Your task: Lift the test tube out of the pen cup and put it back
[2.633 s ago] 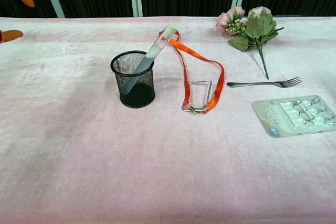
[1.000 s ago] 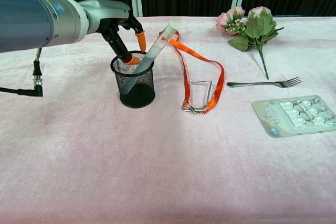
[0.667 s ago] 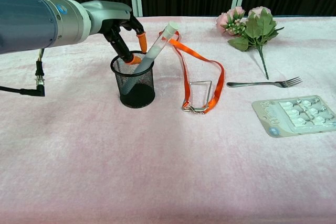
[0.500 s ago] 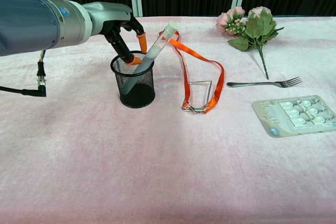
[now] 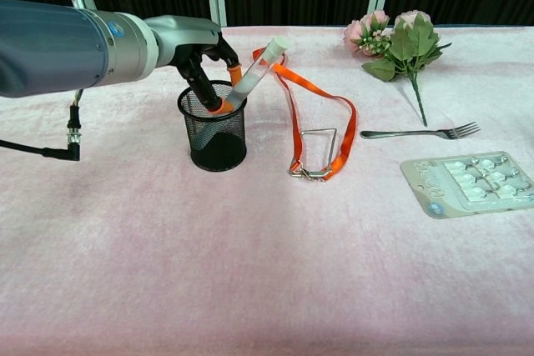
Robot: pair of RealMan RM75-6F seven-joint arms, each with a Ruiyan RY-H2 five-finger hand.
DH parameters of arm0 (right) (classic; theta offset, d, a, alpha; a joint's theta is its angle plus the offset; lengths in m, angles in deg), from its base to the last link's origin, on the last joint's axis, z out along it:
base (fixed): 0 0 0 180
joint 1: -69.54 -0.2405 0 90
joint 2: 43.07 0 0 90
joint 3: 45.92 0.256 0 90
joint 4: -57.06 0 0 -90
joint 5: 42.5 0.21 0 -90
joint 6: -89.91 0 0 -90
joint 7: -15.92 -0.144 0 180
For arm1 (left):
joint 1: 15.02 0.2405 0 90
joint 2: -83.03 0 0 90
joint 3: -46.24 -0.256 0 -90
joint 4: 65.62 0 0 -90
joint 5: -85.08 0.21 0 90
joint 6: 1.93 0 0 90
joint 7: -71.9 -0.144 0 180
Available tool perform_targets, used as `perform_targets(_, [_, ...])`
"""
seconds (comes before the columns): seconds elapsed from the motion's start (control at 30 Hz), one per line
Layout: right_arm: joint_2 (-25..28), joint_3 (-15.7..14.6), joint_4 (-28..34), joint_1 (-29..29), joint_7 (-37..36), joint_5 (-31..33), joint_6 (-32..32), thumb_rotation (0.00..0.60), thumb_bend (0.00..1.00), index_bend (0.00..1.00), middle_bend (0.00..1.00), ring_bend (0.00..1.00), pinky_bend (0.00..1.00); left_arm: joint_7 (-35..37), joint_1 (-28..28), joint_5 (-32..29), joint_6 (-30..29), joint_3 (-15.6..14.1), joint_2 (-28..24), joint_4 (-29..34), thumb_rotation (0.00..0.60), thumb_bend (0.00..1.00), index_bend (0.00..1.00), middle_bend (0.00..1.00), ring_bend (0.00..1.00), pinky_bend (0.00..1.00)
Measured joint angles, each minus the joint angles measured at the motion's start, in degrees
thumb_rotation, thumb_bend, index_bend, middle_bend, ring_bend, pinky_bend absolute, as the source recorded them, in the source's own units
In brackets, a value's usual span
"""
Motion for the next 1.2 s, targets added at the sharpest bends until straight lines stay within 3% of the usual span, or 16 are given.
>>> perform_targets(0.67, [0.3,0.0,-0.1,0.0,-0.7,-0.2,-0.6,0.600,0.23,0.09,0.06,0.15,0.20,-0.6,-0.8,-0.7,-0.7,-1.1,0.9,-1.6,0.600,0.40,0.48,0.16,0.00,0.00])
perform_targets(1.2, [0.6,0.0,0.2,0.0,-0.8,-0.5,-0.5,0.600,0.23,0.09,0.06,0.15,0.20,1.8,0.6,1.4,-1.0,-1.0,-0.8,0.7,0.600,0.45,0.53,0.18,0.00,0.00])
